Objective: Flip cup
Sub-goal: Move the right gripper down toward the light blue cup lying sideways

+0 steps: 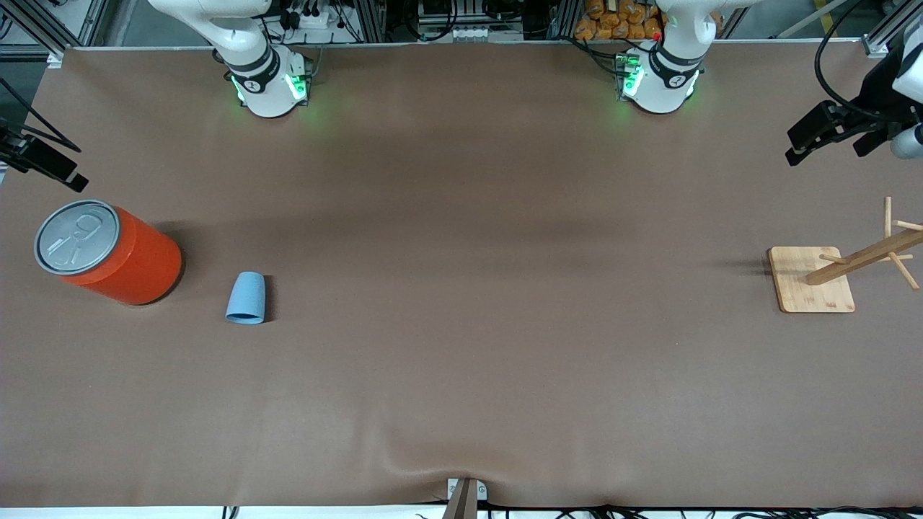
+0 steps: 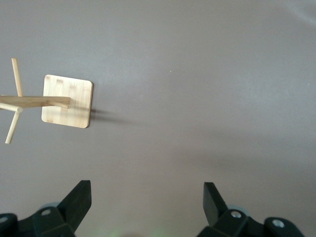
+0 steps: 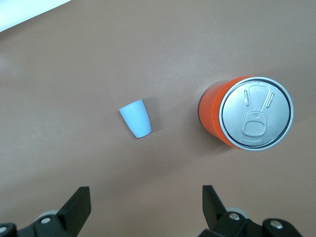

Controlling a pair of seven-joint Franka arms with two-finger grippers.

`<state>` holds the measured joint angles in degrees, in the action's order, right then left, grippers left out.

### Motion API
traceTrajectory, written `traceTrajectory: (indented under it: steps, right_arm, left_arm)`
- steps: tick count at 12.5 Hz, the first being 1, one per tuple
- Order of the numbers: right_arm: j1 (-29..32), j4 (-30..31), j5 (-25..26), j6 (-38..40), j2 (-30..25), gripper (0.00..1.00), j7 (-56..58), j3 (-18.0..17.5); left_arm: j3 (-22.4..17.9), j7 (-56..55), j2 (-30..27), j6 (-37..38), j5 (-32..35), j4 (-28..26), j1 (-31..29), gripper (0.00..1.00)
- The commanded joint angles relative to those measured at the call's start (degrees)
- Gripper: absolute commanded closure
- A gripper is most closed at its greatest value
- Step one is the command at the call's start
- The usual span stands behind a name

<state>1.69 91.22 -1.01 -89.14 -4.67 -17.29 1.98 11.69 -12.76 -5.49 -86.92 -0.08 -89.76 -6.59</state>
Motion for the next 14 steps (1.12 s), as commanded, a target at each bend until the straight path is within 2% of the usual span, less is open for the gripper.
traceTrajectory:
  steps: [1, 11, 14]
  right_arm:
    - [0.9, -0.8, 0.8, -0.1, 0.3, 0.00, 0.1, -0.9]
    - [0.5, -0.6, 0.0, 0.4, 1.2, 0.00, 0.2, -1.1]
    - [-0.5, -0.3, 0.0, 0.4, 7.5, 0.00, 2.3, -1.1]
  left_arm:
    - [0.3, 1.1, 1.4, 1.2, -0.2, 2.4, -0.5, 0.00]
    - [0.4, 0.6, 0.6, 3.4, -0.6, 0.0, -0.8, 0.00]
    - [0.3, 0.5, 0.6, 3.4, -0.6, -0.2, -0.8, 0.00]
